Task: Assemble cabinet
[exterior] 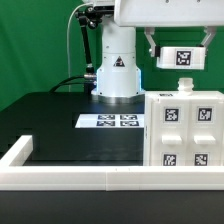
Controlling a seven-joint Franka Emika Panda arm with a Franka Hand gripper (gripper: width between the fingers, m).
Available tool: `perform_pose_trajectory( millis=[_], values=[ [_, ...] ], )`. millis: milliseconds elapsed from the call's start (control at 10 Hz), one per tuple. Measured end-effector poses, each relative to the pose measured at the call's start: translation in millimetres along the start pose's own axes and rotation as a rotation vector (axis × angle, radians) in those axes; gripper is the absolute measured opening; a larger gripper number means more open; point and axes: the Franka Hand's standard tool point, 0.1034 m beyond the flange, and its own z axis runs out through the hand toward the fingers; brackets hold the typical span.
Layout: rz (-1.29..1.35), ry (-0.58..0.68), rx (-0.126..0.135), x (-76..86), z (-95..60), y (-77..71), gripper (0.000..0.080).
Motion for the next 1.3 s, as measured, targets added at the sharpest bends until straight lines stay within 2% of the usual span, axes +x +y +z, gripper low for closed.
perform_pose_trajectory(
  millis=[200,600,800,1300],
  values=[
    [-0.023,-0.001,-0.003,12.8,7.6,-10.5,0.0560],
    [-0.021,-0.003,-0.005,12.0,9.1,-8.4,0.0560],
    [-0.085,-0.005,-0.002,13.7,17.2,-0.2,0.0560],
    [-0.086,0.014,-0.001,19.1,22.1,1.3,0.0560]
  ],
)
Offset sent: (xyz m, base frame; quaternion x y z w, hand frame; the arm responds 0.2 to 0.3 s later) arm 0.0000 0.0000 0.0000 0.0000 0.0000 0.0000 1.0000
